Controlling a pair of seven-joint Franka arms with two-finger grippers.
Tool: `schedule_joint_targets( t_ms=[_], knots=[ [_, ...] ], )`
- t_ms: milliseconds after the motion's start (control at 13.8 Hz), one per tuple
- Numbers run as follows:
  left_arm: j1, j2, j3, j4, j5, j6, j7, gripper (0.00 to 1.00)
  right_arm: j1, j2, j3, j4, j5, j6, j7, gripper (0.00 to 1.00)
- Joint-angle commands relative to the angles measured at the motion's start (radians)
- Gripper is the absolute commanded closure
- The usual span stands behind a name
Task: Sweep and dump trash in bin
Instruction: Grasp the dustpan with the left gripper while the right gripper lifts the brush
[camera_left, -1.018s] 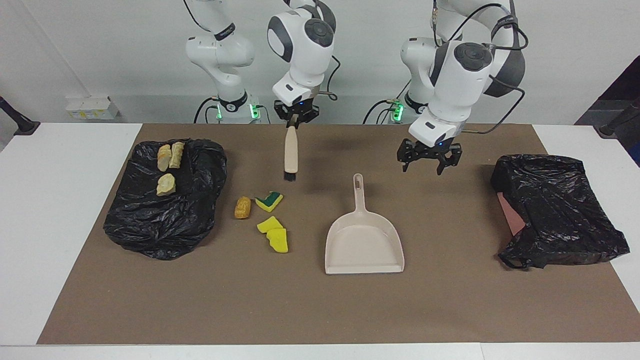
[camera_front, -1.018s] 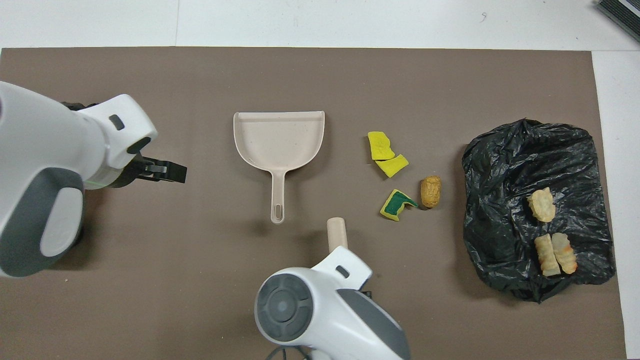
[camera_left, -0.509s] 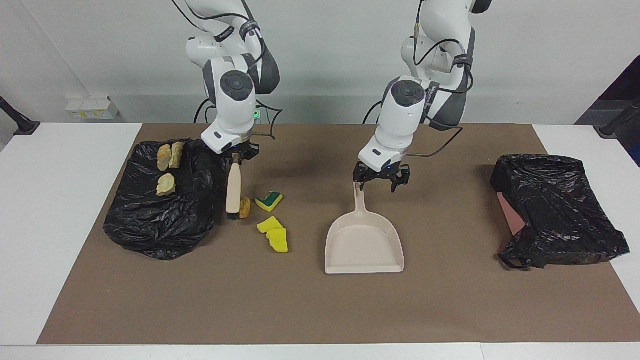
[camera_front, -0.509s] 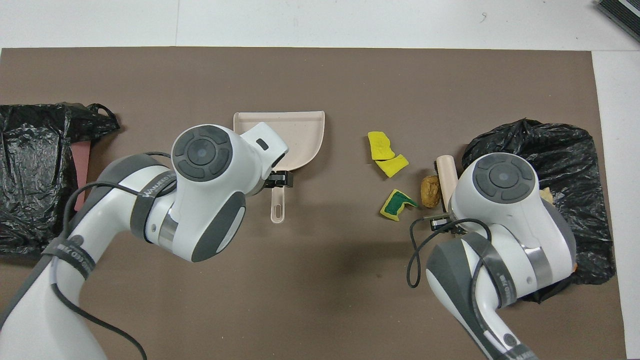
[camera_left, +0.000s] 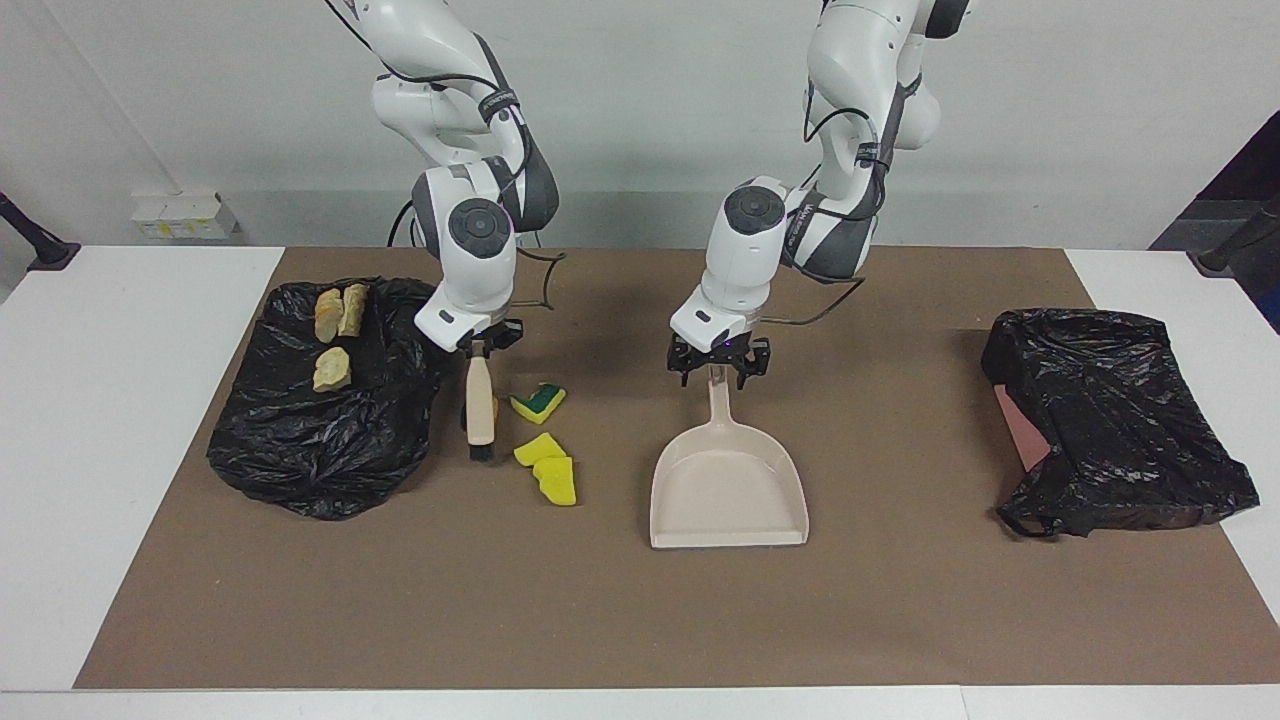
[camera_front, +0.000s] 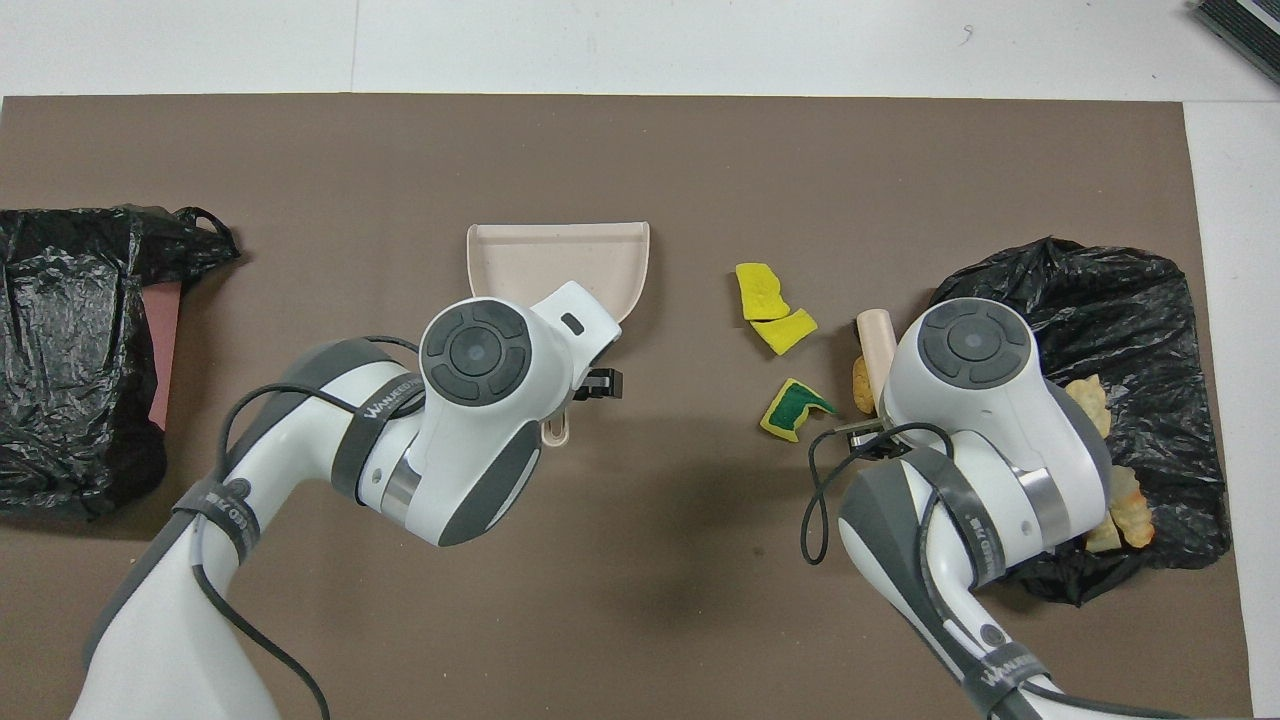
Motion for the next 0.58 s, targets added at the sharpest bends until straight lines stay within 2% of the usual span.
schedule_joint_targets(
  t_ms=[0, 145, 364, 509],
  knots=[
    [-0.016, 0.002, 0.014, -0.020, 0.026, 0.021, -0.024, 0.45, 0.005, 0.049, 0.011, 0.023, 0.070, 0.041, -0.045, 1.00],
    [-0.020, 0.001, 0.014, -0.020, 0.026, 0.010, -0.012, 1.00, 0.013, 0.051, 0.011, 0.103, 0.086, -0.044, -0.052, 1.00],
    [-0.010, -0.014, 0.017, -0.019, 0.026, -0.012, 0.004, 1.00, 0.011, 0.032, 0.001, 0.290, 0.078, -0.292, -0.081, 1.00],
    [0.010, -0.053, 0.022, -0.005, 0.026, -0.098, 0.140, 1.00, 0.008, 0.008, -0.004, 0.246, 0.013, -0.302, -0.092, 1.00]
  ],
)
